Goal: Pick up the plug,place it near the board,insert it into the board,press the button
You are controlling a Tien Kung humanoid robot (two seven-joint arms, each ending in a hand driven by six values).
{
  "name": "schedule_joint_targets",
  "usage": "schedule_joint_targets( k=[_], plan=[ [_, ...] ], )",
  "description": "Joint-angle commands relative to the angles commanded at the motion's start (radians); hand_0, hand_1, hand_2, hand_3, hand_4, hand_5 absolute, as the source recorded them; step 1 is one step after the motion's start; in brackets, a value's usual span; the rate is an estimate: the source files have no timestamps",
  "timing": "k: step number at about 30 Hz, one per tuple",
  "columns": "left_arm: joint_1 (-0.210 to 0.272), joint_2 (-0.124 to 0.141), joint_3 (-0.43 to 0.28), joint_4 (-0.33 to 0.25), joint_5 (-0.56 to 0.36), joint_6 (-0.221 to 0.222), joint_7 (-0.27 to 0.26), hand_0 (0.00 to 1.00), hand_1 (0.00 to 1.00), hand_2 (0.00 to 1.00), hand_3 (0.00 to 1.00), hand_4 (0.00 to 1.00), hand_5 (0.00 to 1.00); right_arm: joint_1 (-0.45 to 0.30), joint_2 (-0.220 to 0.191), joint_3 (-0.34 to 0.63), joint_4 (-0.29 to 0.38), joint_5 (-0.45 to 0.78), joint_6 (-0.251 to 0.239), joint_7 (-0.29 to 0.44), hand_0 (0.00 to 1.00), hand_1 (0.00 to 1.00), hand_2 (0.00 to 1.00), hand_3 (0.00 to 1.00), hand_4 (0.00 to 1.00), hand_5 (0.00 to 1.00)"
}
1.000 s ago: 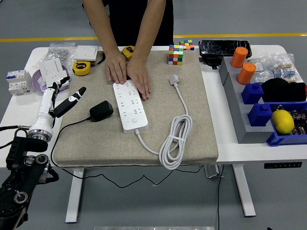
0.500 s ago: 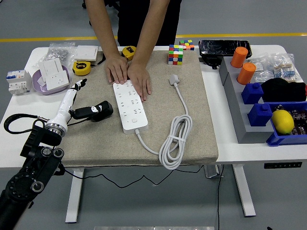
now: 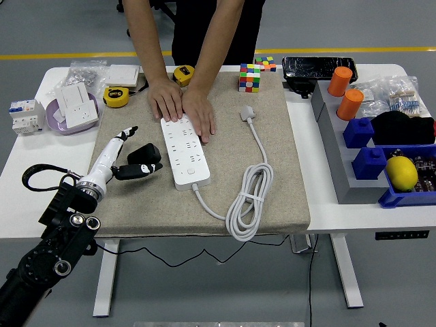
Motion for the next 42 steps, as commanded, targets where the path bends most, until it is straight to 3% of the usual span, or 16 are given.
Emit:
schedule_joint_targets(
  k=[2,3,8,9,14,15,32,33,38,39,42],
  plan=[
    [-0.006,-0.002,0.012,0.019,0.001,0.01,-0.004,0.998,0.998,0.917,0.887,0.998,0.221,0.0,0.0,0.0,0.0,0.0,0.0,0.0,0.824,0.736,0.745,0.779,0.998,0.924],
    [-0.009,-0.003,0.017,0.027,0.001,0.014,-0.005,0.998,0.929,0.73,0.75,0.998,0.174,0.0,0.0,0.0,0.0,0.0,0.0,0.0,0.824,0.736,0.745,0.779,0.998,0.924],
    [-0.02,-0.007,0.032,0.058,0.001,0.027,-0.009,0.998,0.929,0.73,0.75,0.998,0.174,-0.001,-0.001,0.004,0.0,-0.006,0.0,-0.002,0.824,0.736,0.745,0.779,0.998,0.924],
    [-0.022,-0.008,0.033,0.062,-0.001,0.028,-0.009,0.97,0.884,0.666,0.674,0.998,0.142,-0.001,-0.002,0.004,0.0,-0.007,0.001,-0.002,0.825,0.736,0.745,0.779,0.998,0.924],
    [-0.023,-0.01,0.041,0.077,-0.005,0.028,-0.009,0.97,0.884,0.666,0.674,0.998,0.142,-0.001,-0.001,0.003,0.0,-0.008,0.001,-0.002,0.825,0.736,0.745,0.779,0.998,0.924],
    [-0.023,-0.011,0.043,0.08,-0.006,0.028,-0.009,0.943,0.864,0.632,0.596,0.998,0.126,-0.001,-0.001,0.002,0.0,-0.007,0.001,-0.002,0.825,0.736,0.745,0.779,0.998,0.924],
    [-0.041,-0.014,0.043,0.125,0.026,0.05,-0.019,0.933,0.857,0.635,0.563,0.998,0.157,-0.005,-0.003,-0.001,0.0,-0.01,0.002,-0.003,0.825,0.736,0.745,0.778,0.998,0.925],
    [-0.043,-0.015,0.042,0.129,0.029,0.052,-0.02,0.927,0.879,0.735,0.6,0.998,0.151,-0.004,-0.003,-0.001,0.0,-0.009,0.002,-0.003,0.824,0.736,0.745,0.779,0.998,0.924],
    [-0.052,-0.017,0.035,0.145,0.046,0.068,-0.027,0.927,0.879,0.735,0.6,0.998,0.151,-0.004,-0.003,0.001,0.0,-0.01,0.002,-0.003,0.824,0.736,0.745,0.779,0.998,0.924],
    [-0.054,-0.017,0.033,0.147,0.048,0.07,-0.028,0.924,0.906,0.819,0.703,0.998,0.157,-0.003,-0.003,0.001,0.0,-0.01,0.001,-0.003,0.825,0.736,0.745,0.779,0.998,0.925],
    [-0.059,-0.017,0.024,0.151,0.056,0.078,-0.032,0.924,0.906,0.819,0.703,0.998,0.157,-0.001,-0.004,0.0,0.0,-0.007,0.001,-0.003,0.825,0.736,0.745,0.779,0.998,0.925]
  ],
)
